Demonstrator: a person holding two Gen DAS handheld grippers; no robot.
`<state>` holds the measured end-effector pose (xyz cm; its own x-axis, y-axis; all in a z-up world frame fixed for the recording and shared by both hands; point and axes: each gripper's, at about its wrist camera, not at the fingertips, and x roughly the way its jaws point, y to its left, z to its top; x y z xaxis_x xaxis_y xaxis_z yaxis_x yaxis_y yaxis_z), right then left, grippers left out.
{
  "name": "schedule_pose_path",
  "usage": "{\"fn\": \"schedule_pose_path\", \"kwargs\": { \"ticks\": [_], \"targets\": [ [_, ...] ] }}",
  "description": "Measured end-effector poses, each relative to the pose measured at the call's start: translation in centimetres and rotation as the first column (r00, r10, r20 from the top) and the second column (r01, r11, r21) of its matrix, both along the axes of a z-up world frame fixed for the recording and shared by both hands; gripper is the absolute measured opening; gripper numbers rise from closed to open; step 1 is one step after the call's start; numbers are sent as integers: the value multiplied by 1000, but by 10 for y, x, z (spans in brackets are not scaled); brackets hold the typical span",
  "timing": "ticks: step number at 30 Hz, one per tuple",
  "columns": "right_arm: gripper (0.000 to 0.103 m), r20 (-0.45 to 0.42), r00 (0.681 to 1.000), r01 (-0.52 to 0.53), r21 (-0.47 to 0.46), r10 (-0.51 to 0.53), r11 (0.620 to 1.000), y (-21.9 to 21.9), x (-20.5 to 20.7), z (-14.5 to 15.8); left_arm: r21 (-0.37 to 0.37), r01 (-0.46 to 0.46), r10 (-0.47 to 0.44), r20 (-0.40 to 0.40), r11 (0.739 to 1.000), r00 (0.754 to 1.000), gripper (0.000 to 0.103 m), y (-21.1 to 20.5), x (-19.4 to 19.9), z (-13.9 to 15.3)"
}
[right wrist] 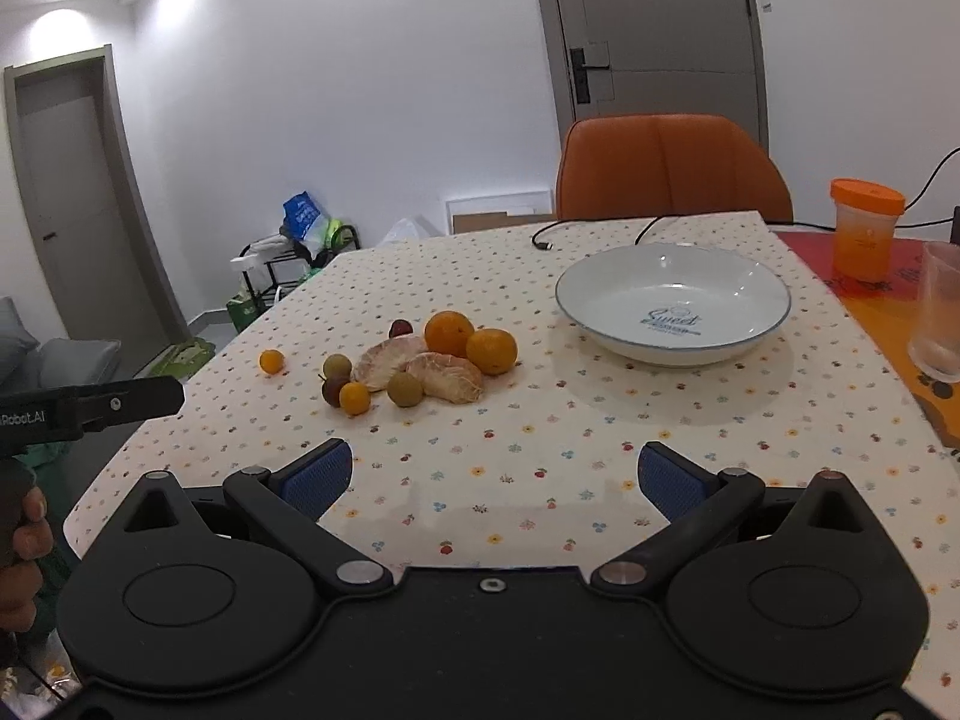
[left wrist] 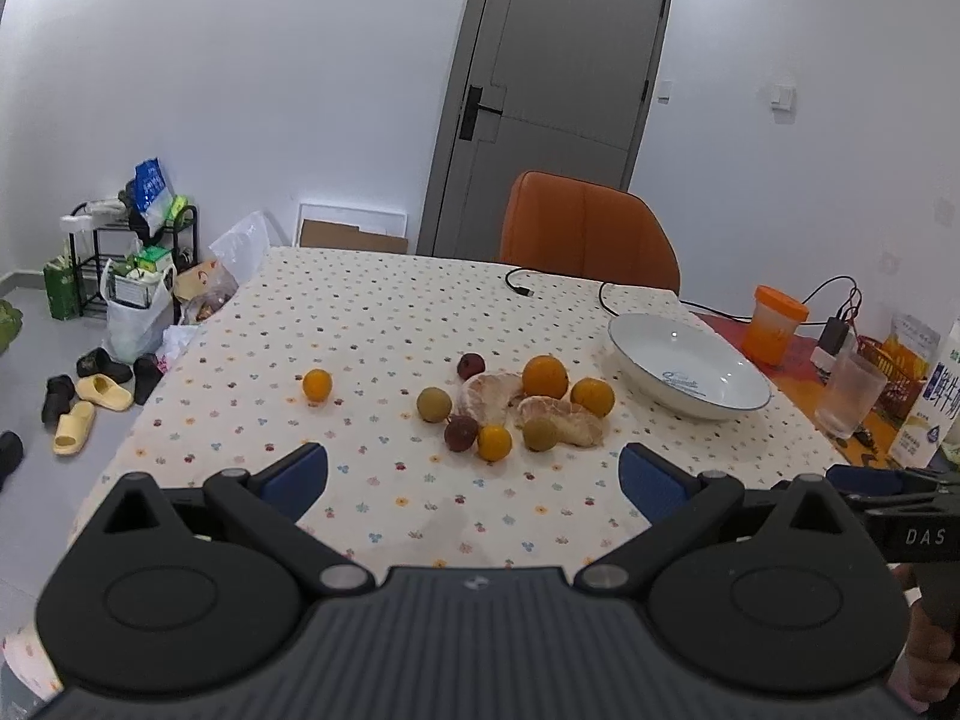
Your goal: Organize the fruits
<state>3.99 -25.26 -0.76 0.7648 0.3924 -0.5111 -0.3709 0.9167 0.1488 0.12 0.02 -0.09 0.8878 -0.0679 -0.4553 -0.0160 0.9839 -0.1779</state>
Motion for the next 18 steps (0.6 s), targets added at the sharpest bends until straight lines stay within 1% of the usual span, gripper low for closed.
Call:
{"fn": "schedule_pose_path", "kwargs": {
  "ticks": [4,8,18],
  "targets": [
    [103,-5,1000,-9,-8,9,1000,5,4,-5,-14,13,-13,-6,1000,1000,103,1,5,-4],
    [103,-13,999,-35,8,35,999,10,10,-7,-14,12,-13,-24,1000,1000,101,2,12,-10],
    [103,-27,997,-75,41,77,996,17,33,-16,-32,-24,23,-36,999,999,101,8,34,-18]
  ]
}}
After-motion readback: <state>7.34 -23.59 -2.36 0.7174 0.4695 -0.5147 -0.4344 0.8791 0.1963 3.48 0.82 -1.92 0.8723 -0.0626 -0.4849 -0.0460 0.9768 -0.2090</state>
